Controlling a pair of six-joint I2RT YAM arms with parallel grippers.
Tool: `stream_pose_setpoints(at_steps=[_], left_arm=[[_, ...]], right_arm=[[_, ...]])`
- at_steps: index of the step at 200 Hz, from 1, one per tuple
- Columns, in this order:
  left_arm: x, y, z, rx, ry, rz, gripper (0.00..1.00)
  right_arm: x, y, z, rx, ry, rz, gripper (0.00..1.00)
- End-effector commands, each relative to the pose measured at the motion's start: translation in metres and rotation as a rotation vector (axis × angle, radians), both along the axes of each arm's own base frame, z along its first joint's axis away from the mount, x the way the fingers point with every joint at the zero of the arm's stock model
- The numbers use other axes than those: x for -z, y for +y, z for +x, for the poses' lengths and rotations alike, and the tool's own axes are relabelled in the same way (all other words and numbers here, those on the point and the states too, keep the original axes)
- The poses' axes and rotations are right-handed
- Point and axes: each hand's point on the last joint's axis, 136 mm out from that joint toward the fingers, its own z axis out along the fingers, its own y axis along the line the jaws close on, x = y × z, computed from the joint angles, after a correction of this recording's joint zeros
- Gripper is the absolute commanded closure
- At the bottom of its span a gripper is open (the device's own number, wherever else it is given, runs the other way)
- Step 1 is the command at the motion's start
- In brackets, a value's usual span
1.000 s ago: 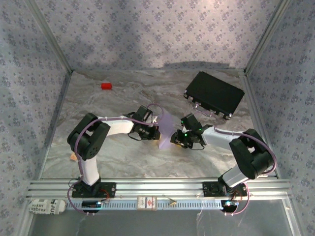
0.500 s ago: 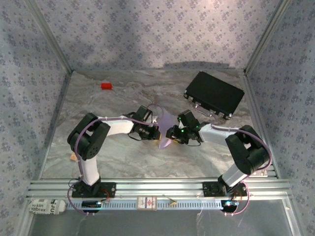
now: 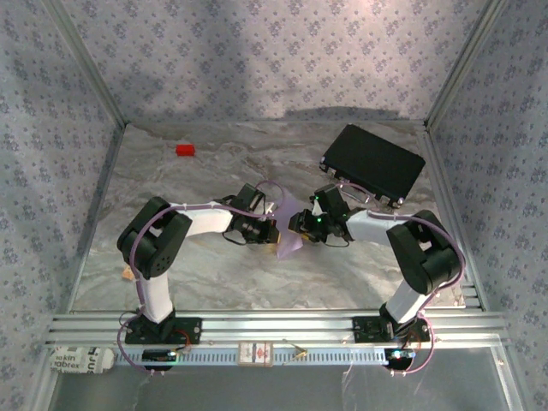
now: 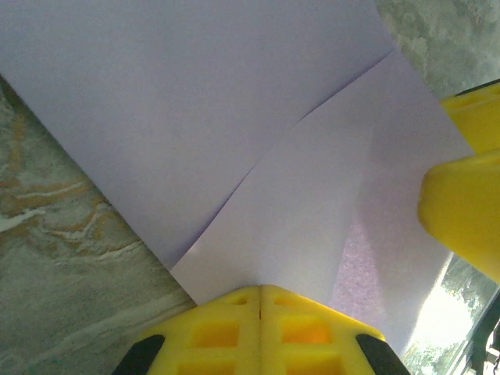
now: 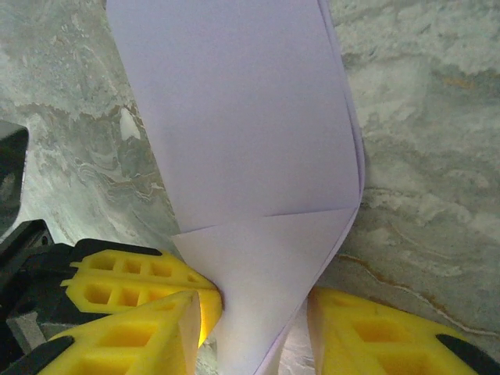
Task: Fold a paper plane with a square sheet of paper (pick it up from the middle)
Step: Turn over the paper at the center of the table.
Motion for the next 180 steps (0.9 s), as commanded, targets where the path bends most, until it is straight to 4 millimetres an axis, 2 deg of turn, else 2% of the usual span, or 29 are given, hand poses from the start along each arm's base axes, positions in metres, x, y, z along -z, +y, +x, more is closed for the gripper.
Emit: stream_pose_setpoints(at_steps=[1, 99, 180], left_arm=[[0.007, 0.002, -0.004, 0.004, 0.031, 0.009, 1.0], [0.005, 0.002, -0.004, 0.002, 0.028, 0.007, 1.0], [0.004, 0.0, -0.003, 0.0, 0.026, 0.004, 0.99]], right_arm=[[-0.005, 0.003, 0.008, -0.012, -0.023, 0.022, 0.59], [0.003, -0.004, 0.017, 0.029, -0.023, 0.062, 0.63], [0.011, -0.008, 0.021, 0.046, -0.015, 0.093, 0.81]])
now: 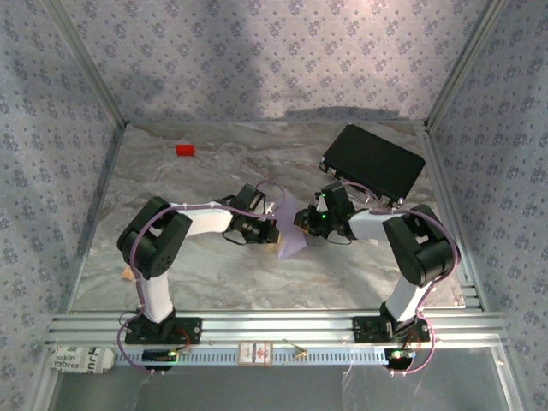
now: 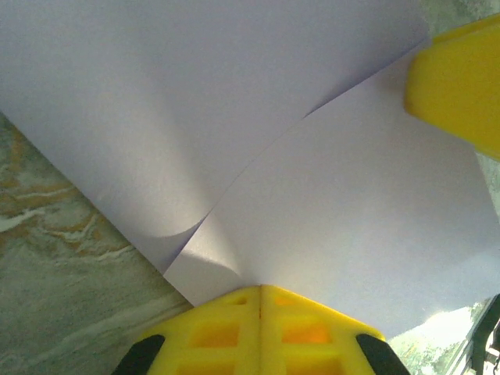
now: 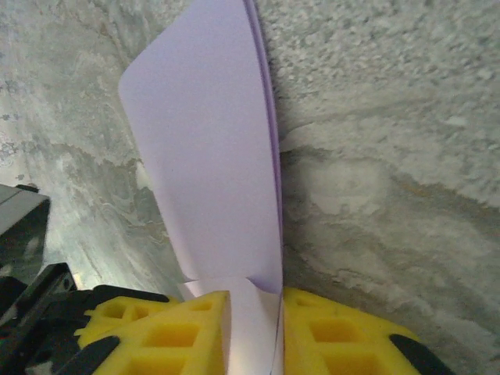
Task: Fold a paper plane with a square sheet of paper (pick it up from the middle)
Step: Turn over the paper at the center of the table.
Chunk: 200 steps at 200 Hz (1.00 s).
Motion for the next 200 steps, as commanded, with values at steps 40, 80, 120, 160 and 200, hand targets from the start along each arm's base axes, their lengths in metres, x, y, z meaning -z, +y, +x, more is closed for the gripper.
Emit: stream_pose_setpoints(at_steps=[40, 80, 120, 160, 200], left_arm=[[-0.002, -0.001, -0.001, -0.006, 0.018, -0.007, 0.97], [-0.021, -0.004, 0.006, -0.021, -0.025, -0.043, 0.9], [-0.052, -0.001, 0.017, -0.062, -0.133, -0.07, 0.75], [-0.077, 0.014, 0.025, -0.119, -0.242, -0.075, 0.64], [-0.099, 0.033, 0.032, -0.194, -0.347, -0.076, 0.61]], right_arm=[[0.003, -0.002, -0.002, -0.003, 0.009, 0.026, 0.89], [-0.005, -0.003, -0.001, -0.007, -0.01, 0.033, 0.95], [-0.017, -0.01, -0.002, -0.008, -0.053, -0.01, 0.97], [-0.032, -0.026, -0.005, -0.011, -0.106, -0.123, 0.97], [-0.056, -0.045, -0.008, -0.021, -0.184, -0.284, 0.97]])
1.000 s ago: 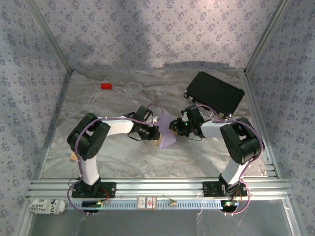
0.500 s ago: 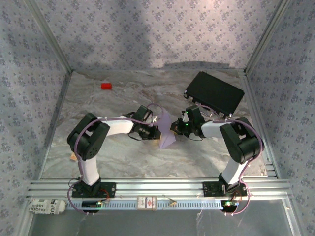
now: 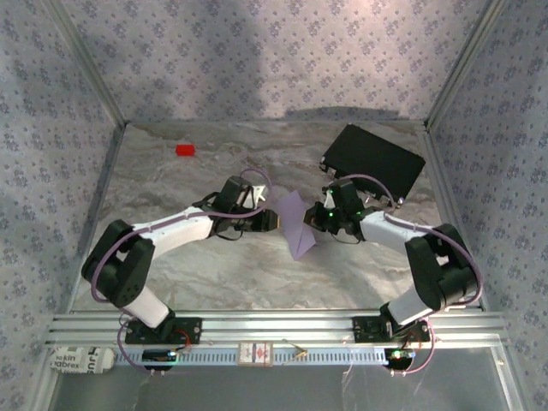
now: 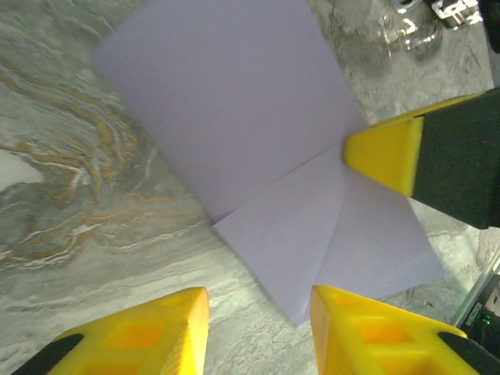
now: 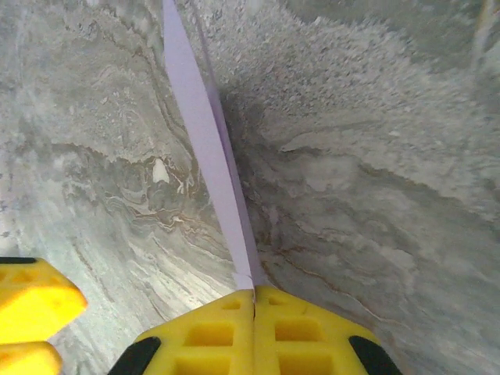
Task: Fold a paper plane with a square sheet of paper (pick it up from the middle)
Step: Turn over the paper at the center of the table.
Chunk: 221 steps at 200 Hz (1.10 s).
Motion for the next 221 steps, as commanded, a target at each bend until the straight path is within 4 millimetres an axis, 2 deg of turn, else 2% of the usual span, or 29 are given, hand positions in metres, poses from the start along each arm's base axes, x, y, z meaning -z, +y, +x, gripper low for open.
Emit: stream_pose_setpoints(at_steps=[1, 32, 93, 127, 140, 158, 183, 188, 221], left_arm=[[-0.017, 0.015, 0.011, -0.071, -0.089, -0.002, 0.61], [-0.033, 0.033, 0.016, -0.146, -0.169, -0.002, 0.58], [-0.037, 0.079, 0.019, -0.301, -0.223, -0.025, 0.43], [-0.038, 0.102, 0.02, -0.374, -0.228, -0.037, 0.39], [-0.038, 0.111, 0.019, -0.405, -0.231, -0.032, 0.39], [-0.037, 0.126, 0.019, -0.465, -0.234, -0.031, 0.39], [-0.037, 0.153, 0.016, -0.584, -0.248, -0.02, 0.39], [-0.037, 0.159, 0.015, -0.608, -0.253, -0.016, 0.39], [-0.039, 0.185, 0.008, -0.709, -0.271, -0.002, 0.39]], right_arm=[[-0.015, -0.019, -0.002, -0.008, -0.061, -0.158, 0.97], [-0.035, -0.037, -0.006, -0.01, -0.133, -0.32, 0.97], [-0.077, -0.06, -0.012, 0.022, -0.27, -0.638, 0.97], [-0.095, -0.083, -0.015, 0.066, -0.318, -0.984, 0.97], [-0.099, -0.084, -0.013, 0.065, -0.331, -1.087, 0.97], [-0.096, -0.073, -0.011, 0.029, -0.342, -1.148, 0.97], [-0.076, -0.046, -0.011, -0.058, -0.356, -1.178, 0.96], [-0.08, -0.034, -0.007, -0.063, -0.37, -1.167, 0.96], [-0.048, 0.009, -0.009, -0.192, -0.35, -1.218, 0.95]])
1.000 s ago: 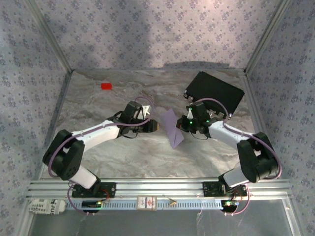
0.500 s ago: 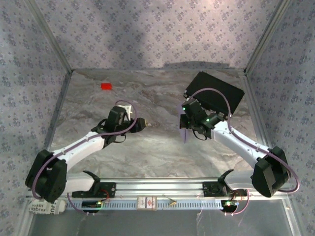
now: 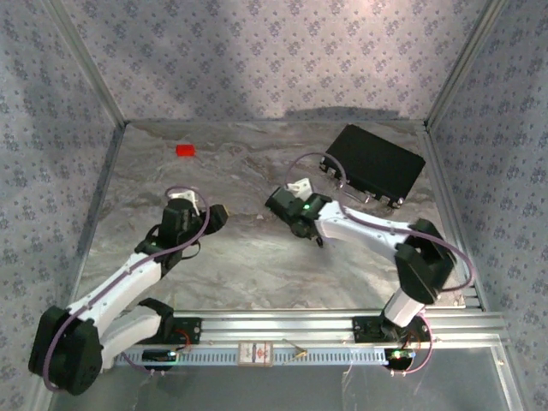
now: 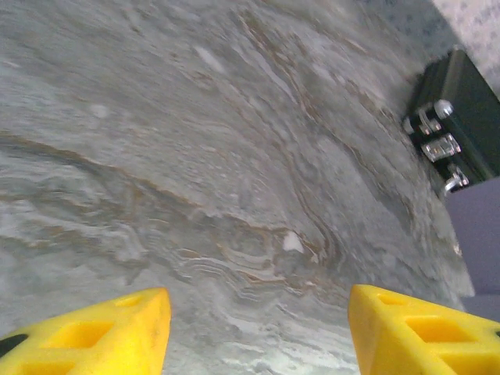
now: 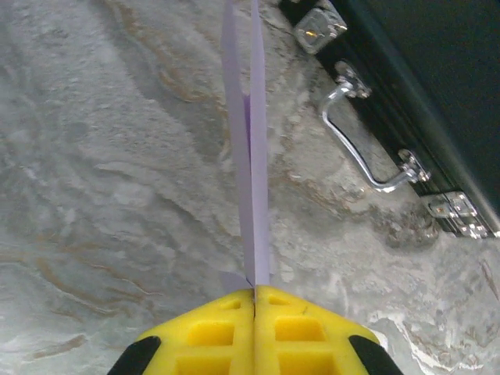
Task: Fold a paper plane with a square sheet of paper (pick it up from the middle)
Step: Turn over the paper at the center of the table.
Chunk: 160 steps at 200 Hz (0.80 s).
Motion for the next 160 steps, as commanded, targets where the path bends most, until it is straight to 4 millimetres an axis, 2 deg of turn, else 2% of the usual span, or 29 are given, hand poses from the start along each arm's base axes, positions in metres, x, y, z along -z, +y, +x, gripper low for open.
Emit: stream_pose_setpoints(at_steps=[1, 22, 42, 68, 94, 120, 125, 131, 147, 160], left_arm=[[-0.001, 0.023, -0.003, -0.106, -0.004, 0.009, 0.39], [-0.003, 0.034, -0.007, -0.149, -0.01, 0.019, 0.39], [-0.008, 0.04, -0.01, -0.173, -0.028, 0.017, 0.4], [-0.007, 0.042, -0.012, -0.186, -0.029, 0.008, 0.4], [-0.005, 0.038, -0.011, -0.172, -0.016, -0.007, 0.4], [-0.003, 0.031, -0.009, -0.146, 0.0, -0.02, 0.41], [-0.003, 0.029, -0.008, -0.139, 0.002, -0.024, 0.41], [-0.002, 0.027, -0.007, -0.13, 0.008, -0.03, 0.41], [0.0, 0.018, -0.004, -0.093, 0.023, -0.05, 0.44], [0.004, 0.008, -0.002, -0.058, 0.045, -0.068, 0.48]], right_arm=[[0.007, 0.022, 0.0, -0.049, 0.013, -0.077, 0.95], [0.03, 0.051, -0.004, -0.092, 0.082, -0.058, 0.94], [0.047, 0.078, -0.01, -0.121, 0.155, 0.038, 0.92], [0.052, 0.114, -0.016, -0.168, 0.234, 0.247, 0.88], [0.045, 0.138, -0.017, -0.201, 0.288, 0.486, 0.72], [0.034, 0.127, -0.012, -0.179, 0.302, 0.667, 0.6], [0.026, 0.125, -0.009, -0.186, 0.294, 0.708, 0.59], [0.033, 0.115, -0.013, -0.17, 0.31, 0.731, 0.58], [0.032, 0.093, -0.007, -0.117, 0.295, 0.838, 0.58], [0.036, 0.075, -0.006, -0.083, 0.31, 0.908, 0.63]])
